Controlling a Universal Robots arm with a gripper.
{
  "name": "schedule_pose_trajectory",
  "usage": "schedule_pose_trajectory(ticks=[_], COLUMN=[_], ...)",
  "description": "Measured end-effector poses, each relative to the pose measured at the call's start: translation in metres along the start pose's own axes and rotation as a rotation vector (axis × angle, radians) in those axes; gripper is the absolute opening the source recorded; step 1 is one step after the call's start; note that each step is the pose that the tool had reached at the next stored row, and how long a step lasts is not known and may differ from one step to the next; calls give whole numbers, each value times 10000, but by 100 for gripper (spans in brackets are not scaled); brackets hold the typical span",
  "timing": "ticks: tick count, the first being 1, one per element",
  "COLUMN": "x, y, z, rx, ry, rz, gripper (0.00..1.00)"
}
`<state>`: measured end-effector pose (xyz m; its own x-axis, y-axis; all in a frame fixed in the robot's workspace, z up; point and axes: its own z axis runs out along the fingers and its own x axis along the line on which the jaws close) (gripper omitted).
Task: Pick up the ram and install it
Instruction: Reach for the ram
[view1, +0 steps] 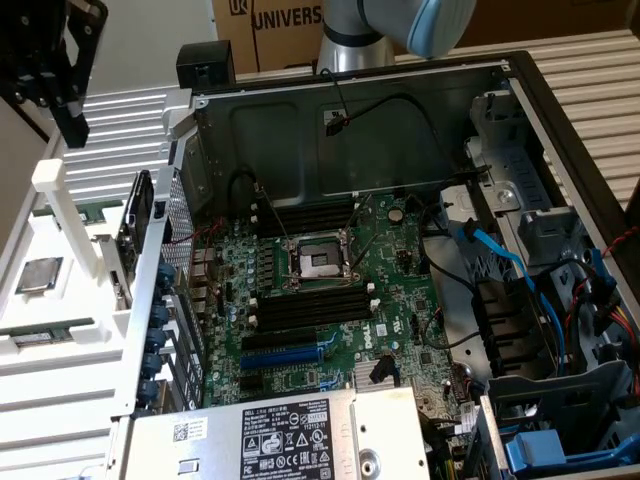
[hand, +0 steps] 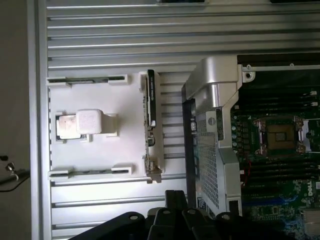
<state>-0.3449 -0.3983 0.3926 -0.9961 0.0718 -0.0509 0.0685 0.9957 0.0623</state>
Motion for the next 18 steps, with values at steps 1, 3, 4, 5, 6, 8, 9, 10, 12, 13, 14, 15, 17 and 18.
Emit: schedule_pose_trajectory(ticks=[1,3,4,5,6,8,9,10,12,13,14,15,17,18], x=[47,140,229,278,322,415,459,505,596,641,688,734,825,915], y=[-3,-10,-16,-19,-22,-29,-32,-35,-41,-44,-47,-51,-57,-58], z=[-2,-8,-12,-15,-18,-23,-25,-28,-33,-35,-38,-41,-46,-50], rx=[-11,-34,-61,-75,-89,-119,-135,-151,-179,-193,-204,-213,-222,-224], ry=[0,2,4,5,6,8,9,10,12,13,14,15,15,18], rz=[0,2,4,4,5,6,7,9,10,11,11,11,12,12], gripper=[12,12,12,12,12,12,12,12,12,12,12,12,12,12])
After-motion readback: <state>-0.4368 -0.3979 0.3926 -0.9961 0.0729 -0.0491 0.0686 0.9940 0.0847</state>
